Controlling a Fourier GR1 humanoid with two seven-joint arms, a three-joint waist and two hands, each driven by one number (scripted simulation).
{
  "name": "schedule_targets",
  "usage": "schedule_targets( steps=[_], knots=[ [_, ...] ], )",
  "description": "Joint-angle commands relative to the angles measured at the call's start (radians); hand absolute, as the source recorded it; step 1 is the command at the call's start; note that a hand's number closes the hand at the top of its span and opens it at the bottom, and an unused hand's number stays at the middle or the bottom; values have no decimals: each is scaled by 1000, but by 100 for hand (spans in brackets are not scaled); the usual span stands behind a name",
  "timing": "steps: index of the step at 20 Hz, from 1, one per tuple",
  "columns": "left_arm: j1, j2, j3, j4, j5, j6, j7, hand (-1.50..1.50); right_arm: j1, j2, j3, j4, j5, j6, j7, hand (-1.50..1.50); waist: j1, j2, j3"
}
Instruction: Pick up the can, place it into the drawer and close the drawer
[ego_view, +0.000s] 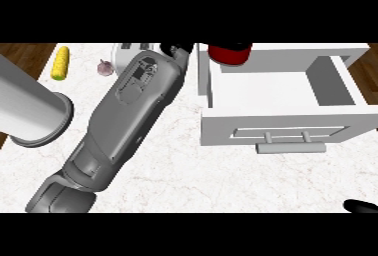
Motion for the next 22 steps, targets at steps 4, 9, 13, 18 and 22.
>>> schedule_targets(
  steps=[4, 9, 13, 18, 22],
  knots=[
    [-193, -5, -7, 204, 54, 35, 0, 150, -12, -15, -23, -16, -40, 5, 19, -150, -28, 6, 1],
    [-284, -5, -46, 314, 113, 52, -13, 150, -61, -27, -10, 31, -16, -2, 11, -150, -37, 10, 1],
    [-340, -5, -84, 383, 142, 77, -20, 150, -54, -5, 27, -24, 4, -19, 38, -150, -48, 11, 1],
    [-378, -5, -135, 447, 177, 134, -62, 150, -79, -47, -2, 16, -38, 9, 53, -150, -70, 18, 3],
    [-395, -5, -171, 473, 219, 215, -36, -150, -110, -58, 1, 1, -31, -5, 79, -150, -85, 18, 3]
  ],
)
